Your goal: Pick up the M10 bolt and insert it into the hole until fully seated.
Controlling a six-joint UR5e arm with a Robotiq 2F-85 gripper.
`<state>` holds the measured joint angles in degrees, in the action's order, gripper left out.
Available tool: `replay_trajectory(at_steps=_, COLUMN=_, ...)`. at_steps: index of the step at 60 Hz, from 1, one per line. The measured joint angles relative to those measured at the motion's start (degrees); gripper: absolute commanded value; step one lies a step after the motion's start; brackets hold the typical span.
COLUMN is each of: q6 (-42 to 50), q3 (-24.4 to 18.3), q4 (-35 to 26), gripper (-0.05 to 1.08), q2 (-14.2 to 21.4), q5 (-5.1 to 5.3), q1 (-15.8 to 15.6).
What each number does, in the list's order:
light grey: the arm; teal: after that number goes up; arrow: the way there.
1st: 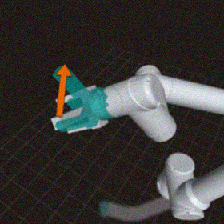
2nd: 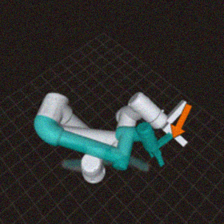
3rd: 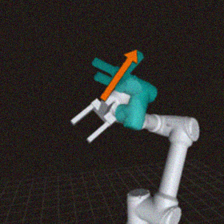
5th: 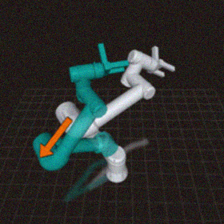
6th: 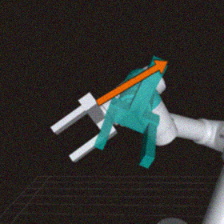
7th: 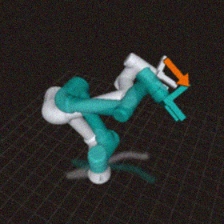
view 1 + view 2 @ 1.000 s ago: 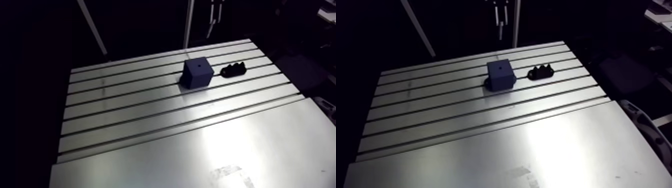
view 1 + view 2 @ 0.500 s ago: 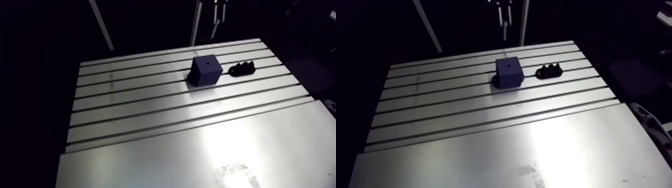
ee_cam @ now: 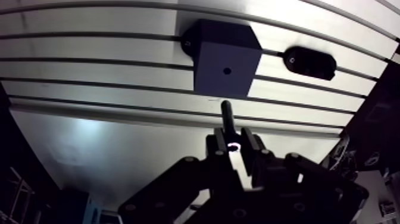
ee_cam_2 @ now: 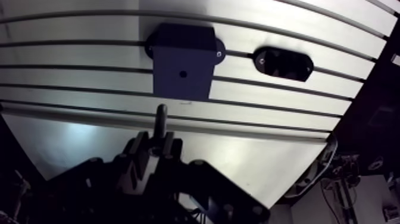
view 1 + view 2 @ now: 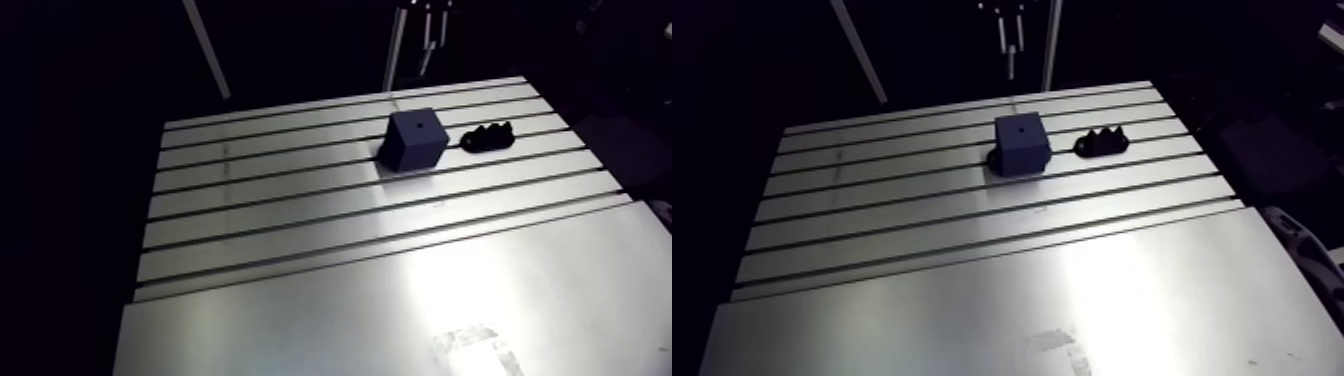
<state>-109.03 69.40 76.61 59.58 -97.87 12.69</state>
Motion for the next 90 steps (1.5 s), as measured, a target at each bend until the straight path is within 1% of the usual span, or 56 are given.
replay_trajectory(at_steps=57, q6=0.27, q3=2.92, q4=1.06, gripper=1.08, q2=-0.63, q5=-0.62, q1=0.41)
replay_trajectory(at_steps=90, q6=0.24, q3=4.94, q4=3.74, gripper=1.08, q2=-0.81, q5=-0.71, q1=0.89)
